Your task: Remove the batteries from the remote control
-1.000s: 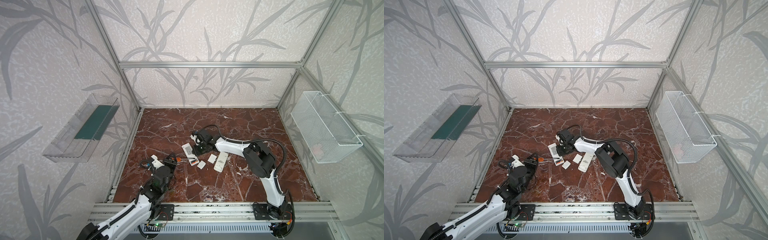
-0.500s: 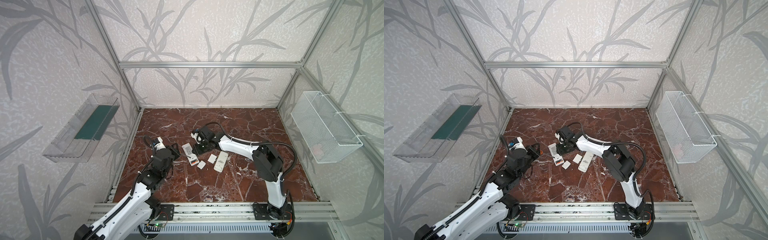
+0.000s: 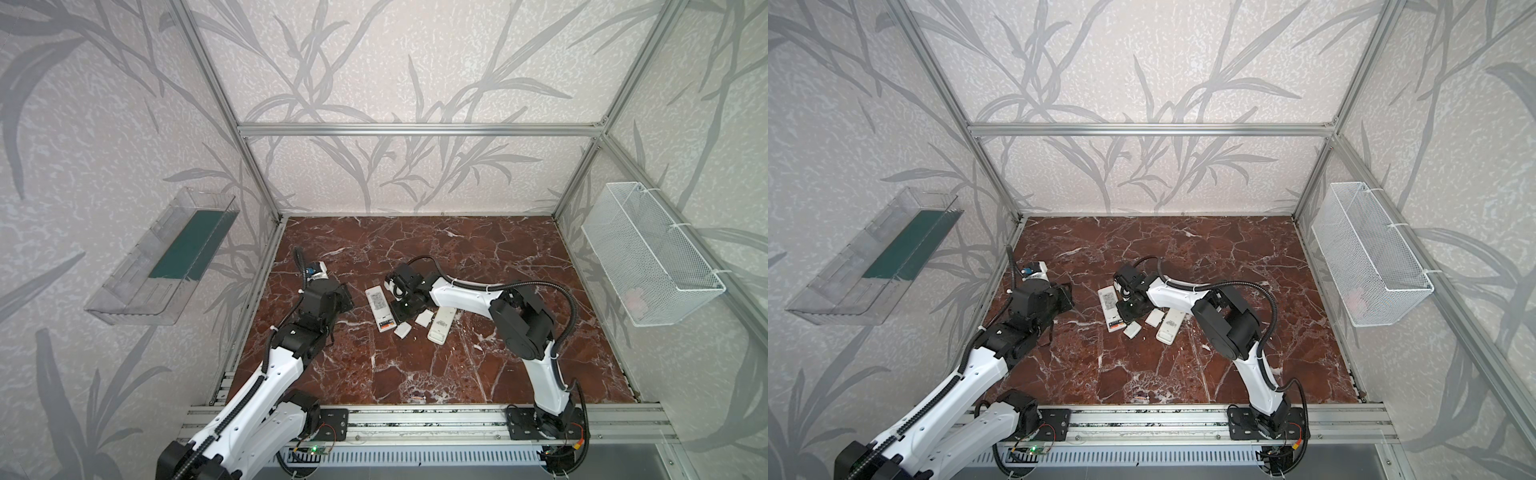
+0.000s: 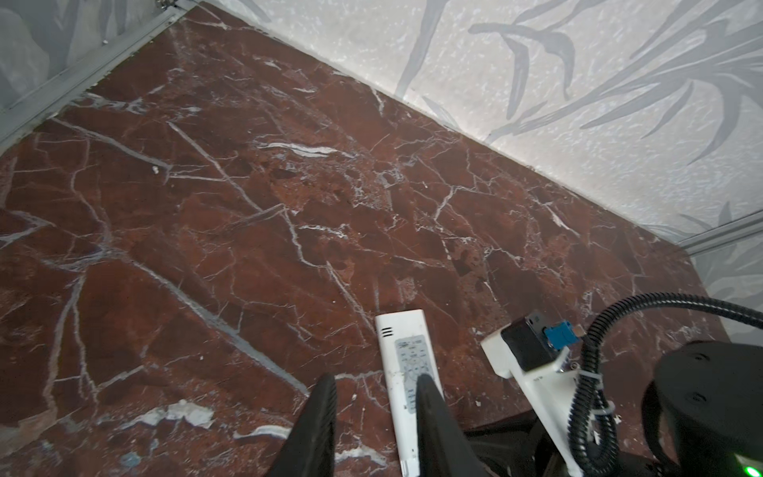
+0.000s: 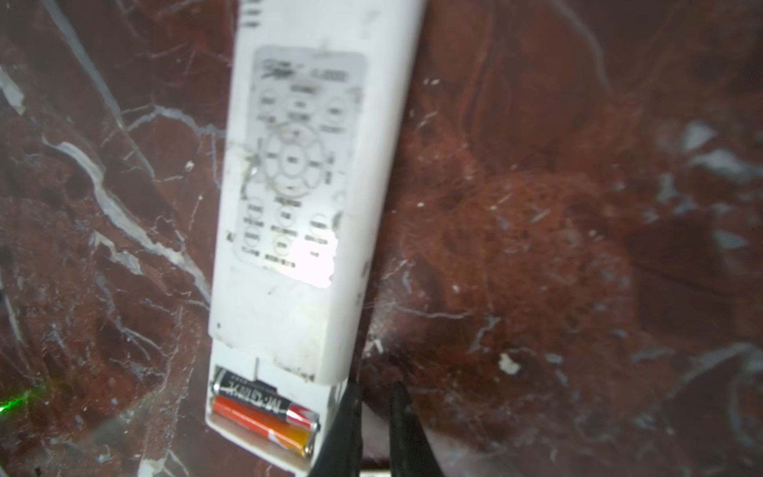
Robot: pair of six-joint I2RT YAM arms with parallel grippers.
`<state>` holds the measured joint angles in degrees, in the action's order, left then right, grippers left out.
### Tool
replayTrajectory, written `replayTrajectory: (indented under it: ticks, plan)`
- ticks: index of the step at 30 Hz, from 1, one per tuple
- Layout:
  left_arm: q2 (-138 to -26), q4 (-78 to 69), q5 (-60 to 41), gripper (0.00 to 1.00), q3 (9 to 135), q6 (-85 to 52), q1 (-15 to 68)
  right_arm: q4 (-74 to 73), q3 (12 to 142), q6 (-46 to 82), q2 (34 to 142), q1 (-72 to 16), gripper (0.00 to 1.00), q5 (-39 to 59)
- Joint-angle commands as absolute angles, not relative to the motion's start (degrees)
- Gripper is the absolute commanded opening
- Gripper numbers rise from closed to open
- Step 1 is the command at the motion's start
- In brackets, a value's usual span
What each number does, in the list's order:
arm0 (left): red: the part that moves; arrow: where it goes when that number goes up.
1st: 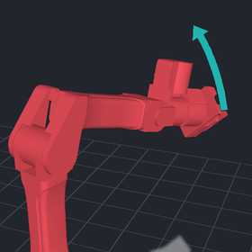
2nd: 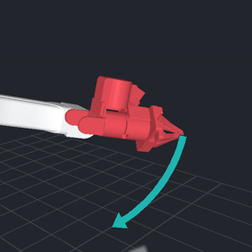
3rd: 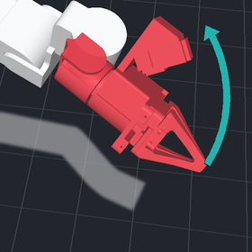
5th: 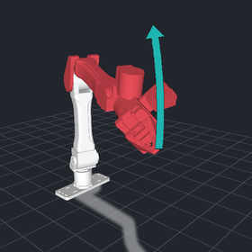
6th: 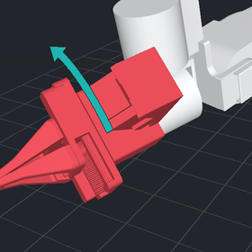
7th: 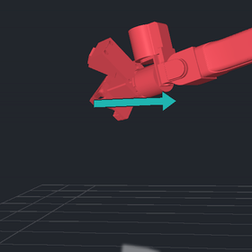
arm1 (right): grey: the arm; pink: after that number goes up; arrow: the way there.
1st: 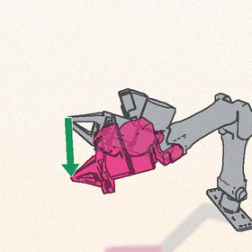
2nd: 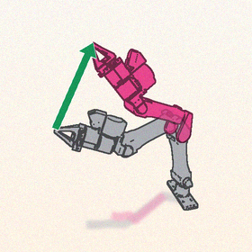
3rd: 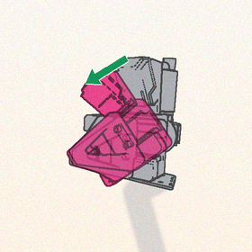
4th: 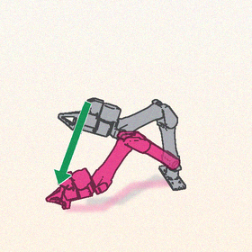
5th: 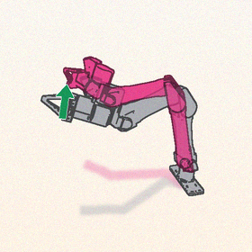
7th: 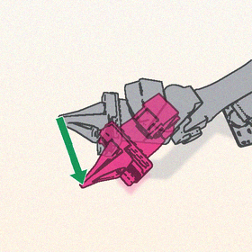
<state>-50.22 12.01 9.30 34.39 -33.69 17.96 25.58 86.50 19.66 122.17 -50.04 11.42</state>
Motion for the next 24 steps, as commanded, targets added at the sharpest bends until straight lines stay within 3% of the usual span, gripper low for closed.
replayTrajectory:
  ticks: [1, 10, 18, 24]
  plan:
    - [-50.08, 14.78, 5.78, 0.0, 34.98, -30.46, 16.14, 27.09, 86.13, 20.47, 123.48, -51.94, 0.15, 12.53]
    - [-45.52, 14.01, 3.95, 0.0, 31.94, -32.89, 15.03, 24.54, 88.11, 22.76, 124.13, -54.93, 0.15, 15.71]
    - [-42.17, 9.2, 8.32, 0.0, 28.53, -36.05, 14.94, 21.48, 94.32, 23.79, 128.4, -56.17, 0.16, 18.89]
    - [-43.17, 1.3, 9.49, 0.0, 25.51, -40.81, 14.88, 25.26, 94.4, 22.54, 123.91, -55.19, 0.16, 18.71]
